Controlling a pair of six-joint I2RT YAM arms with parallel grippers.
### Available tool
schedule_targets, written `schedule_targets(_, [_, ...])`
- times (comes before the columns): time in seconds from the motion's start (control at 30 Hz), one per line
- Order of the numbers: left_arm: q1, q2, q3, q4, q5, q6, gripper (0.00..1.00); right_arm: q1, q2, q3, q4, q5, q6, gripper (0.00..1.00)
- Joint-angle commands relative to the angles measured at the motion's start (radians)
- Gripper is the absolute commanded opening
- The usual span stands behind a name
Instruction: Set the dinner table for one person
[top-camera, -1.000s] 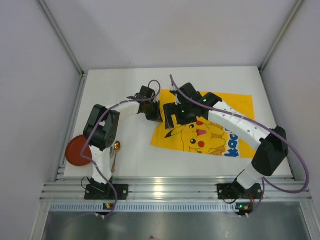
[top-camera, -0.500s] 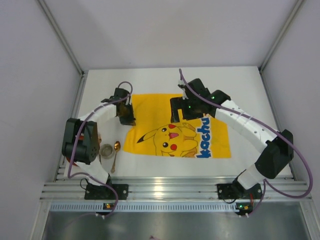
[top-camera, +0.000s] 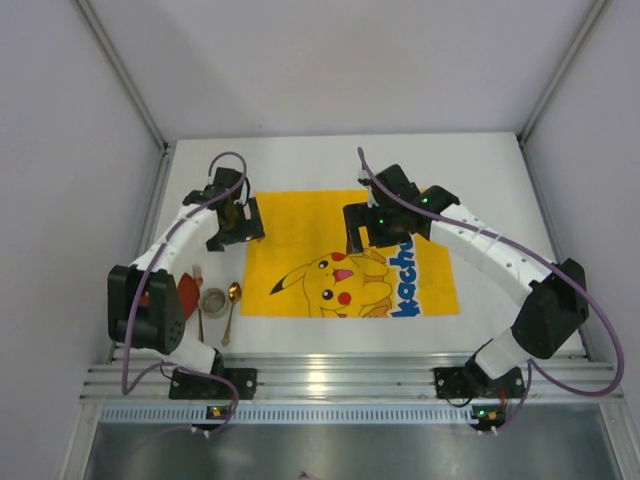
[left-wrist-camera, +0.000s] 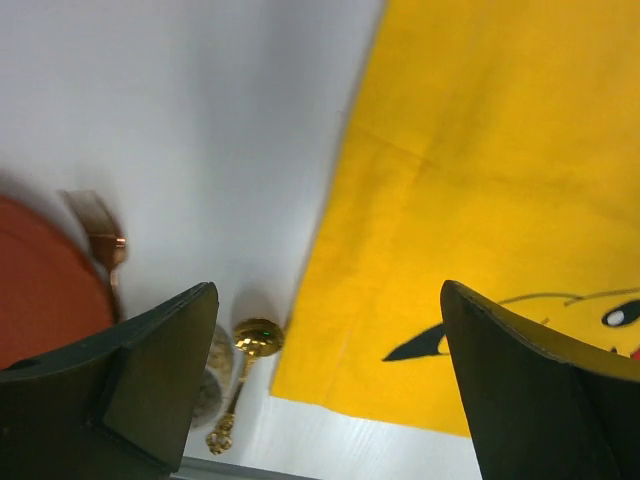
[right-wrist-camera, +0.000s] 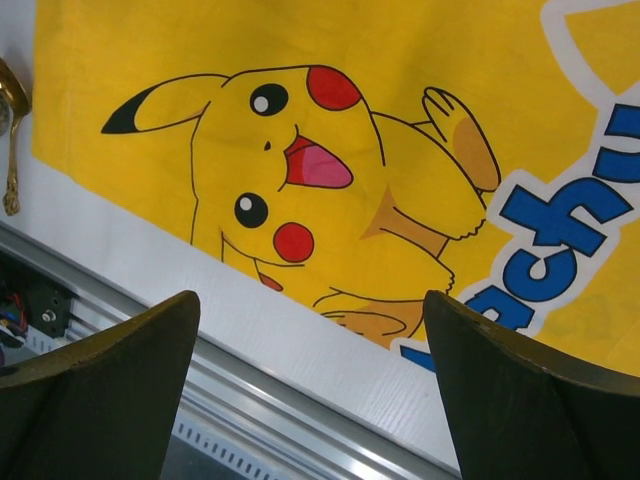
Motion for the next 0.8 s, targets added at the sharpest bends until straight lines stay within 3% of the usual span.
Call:
schedule_targets(0.0, [0.029, -0.064, 0.080, -0.120, -0.241, -0.016, 0.98, -0.010, -0.056, -0.011, 0.014, 0.002, -0.017, 0.94])
schedule_targets(0.03, [0.037, -0.064, 0.083, -0.132, -0.301, -0.015, 0.98, -0.010, -0.056, -0.015, 0.014, -0.002, -0.017, 0.94])
schedule_targets(0.2, [0.106, -0.077, 0.041, -0.175, -0.338, -0.015, 0.98, -0.012, -0.050, -0.011, 0.009, -0.018, -0.032, 0.94])
schedule_targets(0.3, [0.217, -0.100, -0.027, -0.154, -0.279, -0.007, 0.93, -0.012, -0.042, 0.014, -0.005, -0.010, -0.044, 0.94])
schedule_targets(0.43, [0.274, -0.117, -0.085, -0.134, -0.214, 0.017, 0.89, -0.012, -0.042, 0.003, -0.006, -0.013, -0.038, 0.94])
schedule_targets(0.57, [0.279, -0.124, -0.098, -0.132, -0.154, 0.025, 0.80, -0.012, -0.053, -0.035, 0.000, -0.010, -0.036, 0.94])
schedule_targets(0.77, [0.278, -0.182, -0.119, -0.172, -0.088, 0.020, 0.53, -0.012, -0.080, -0.088, 0.006, 0.001, -0.040, 0.94])
